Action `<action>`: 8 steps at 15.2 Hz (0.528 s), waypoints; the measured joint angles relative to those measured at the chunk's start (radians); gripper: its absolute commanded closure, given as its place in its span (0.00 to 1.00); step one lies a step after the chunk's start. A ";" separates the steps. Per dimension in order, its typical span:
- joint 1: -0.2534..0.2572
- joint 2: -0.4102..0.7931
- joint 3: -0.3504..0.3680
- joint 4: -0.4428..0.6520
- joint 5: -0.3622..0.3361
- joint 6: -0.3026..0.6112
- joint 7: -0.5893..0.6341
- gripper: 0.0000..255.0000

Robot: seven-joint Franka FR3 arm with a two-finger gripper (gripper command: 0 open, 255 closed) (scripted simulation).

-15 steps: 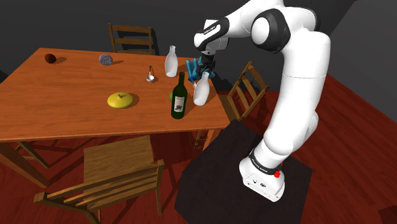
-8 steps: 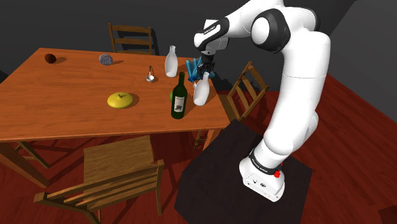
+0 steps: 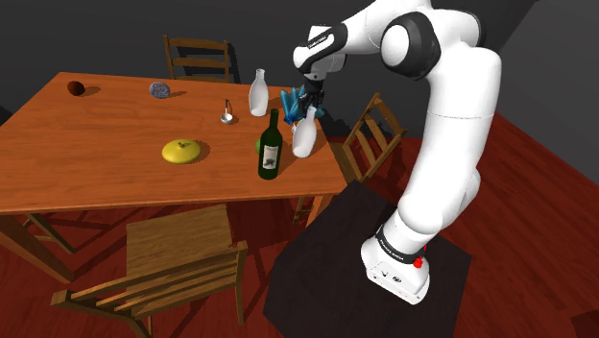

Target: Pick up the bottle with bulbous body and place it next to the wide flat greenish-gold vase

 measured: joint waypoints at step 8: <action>0.006 -0.051 -0.007 0.036 -0.016 -0.085 0.009 1.00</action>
